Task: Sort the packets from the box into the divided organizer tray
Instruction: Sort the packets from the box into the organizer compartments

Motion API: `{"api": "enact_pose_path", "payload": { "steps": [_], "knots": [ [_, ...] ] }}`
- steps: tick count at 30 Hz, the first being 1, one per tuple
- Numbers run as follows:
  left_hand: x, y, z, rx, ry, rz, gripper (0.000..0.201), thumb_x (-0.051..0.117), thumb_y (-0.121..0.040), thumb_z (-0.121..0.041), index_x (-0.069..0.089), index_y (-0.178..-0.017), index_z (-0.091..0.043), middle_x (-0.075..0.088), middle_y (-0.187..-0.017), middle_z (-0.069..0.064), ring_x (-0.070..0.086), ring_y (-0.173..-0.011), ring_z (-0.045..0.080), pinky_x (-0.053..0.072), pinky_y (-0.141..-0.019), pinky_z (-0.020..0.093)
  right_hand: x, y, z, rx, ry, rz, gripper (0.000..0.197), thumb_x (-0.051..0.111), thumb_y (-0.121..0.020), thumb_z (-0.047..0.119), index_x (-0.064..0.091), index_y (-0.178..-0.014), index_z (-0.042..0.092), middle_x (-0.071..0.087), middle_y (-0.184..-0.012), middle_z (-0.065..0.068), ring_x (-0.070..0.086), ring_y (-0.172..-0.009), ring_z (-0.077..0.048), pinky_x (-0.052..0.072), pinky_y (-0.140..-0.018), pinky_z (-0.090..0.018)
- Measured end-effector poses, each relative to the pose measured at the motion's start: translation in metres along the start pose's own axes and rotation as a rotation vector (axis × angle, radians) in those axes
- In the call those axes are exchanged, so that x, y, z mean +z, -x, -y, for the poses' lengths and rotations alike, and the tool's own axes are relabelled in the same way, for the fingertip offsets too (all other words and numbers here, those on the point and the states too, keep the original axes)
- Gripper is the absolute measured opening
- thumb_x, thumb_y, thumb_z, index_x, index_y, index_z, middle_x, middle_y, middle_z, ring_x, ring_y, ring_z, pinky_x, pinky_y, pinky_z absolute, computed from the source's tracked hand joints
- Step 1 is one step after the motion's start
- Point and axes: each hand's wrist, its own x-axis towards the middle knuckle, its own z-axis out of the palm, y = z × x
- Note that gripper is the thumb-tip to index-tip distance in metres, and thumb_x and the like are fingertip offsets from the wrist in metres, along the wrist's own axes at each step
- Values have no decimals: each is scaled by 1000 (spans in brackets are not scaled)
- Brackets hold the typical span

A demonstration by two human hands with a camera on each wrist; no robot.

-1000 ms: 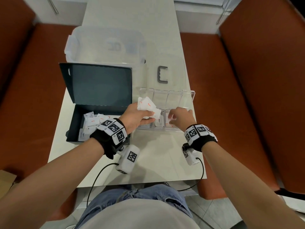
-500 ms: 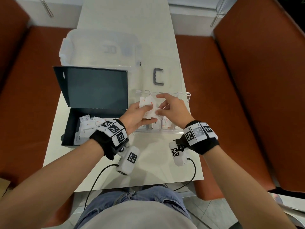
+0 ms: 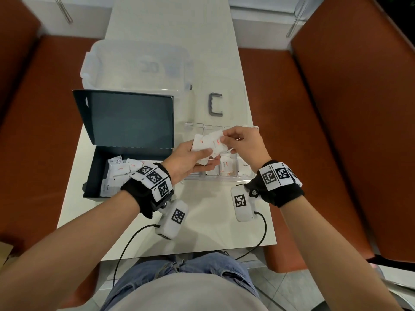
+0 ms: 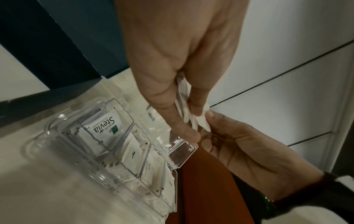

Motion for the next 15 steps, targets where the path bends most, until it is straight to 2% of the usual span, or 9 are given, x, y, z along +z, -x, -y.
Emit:
{"api": "enact_pose_path", "payload": {
  "steps": [3, 6, 9, 11, 15],
  "knots": [
    [1, 2, -2, 8, -40, 34, 24, 57, -96, -10, 58, -120, -8, 68, -113, 20, 70, -96, 25, 59, -76, 29, 0, 0, -1, 3, 37, 42, 10, 72, -84, 15, 70, -94, 17, 71, -84, -10, 62, -68, -12, 55, -64, -23],
    [0, 2, -3, 11, -75, 48, 29, 59, -94, -11, 56, -123, -5, 68, -111, 20, 71, -91, 23, 59, -75, 29, -2, 0, 0, 5, 48, 79, 13, 72, -84, 16, 71, -97, 19, 72, -84, -11, 62, -70, -10, 54, -64, -20],
    [-3, 3, -6, 0, -128, 70, 29, 61, -94, -12, 58, -121, -4, 70, -108, 20, 72, -90, 24, 60, -77, 30, -6, 0, 3, 19, 64, 125, 9, 74, -82, 17, 71, -90, 20, 70, -82, -3, 61, -72, -9, 53, -66, -24],
    [-5, 4, -8, 0, -134, 71, 27, 61, -93, -15, 60, -118, -4, 70, -106, 20, 72, -88, 24, 60, -76, 29, -8, 1, 6, 44, 64, 141, 6, 73, -83, 17, 70, -87, 17, 67, -77, 3, 61, -68, -7, 53, -65, -24],
    [-5, 3, -10, 34, -120, -2, 29, 63, -92, -15, 59, -120, -7, 69, -111, 19, 71, -89, 23, 60, -77, 29, -8, 2, 7, 117, -75, 103, 9, 71, -85, 14, 66, -88, 7, 66, -71, -2, 63, -60, -9, 52, -60, -23]
  ]
}}
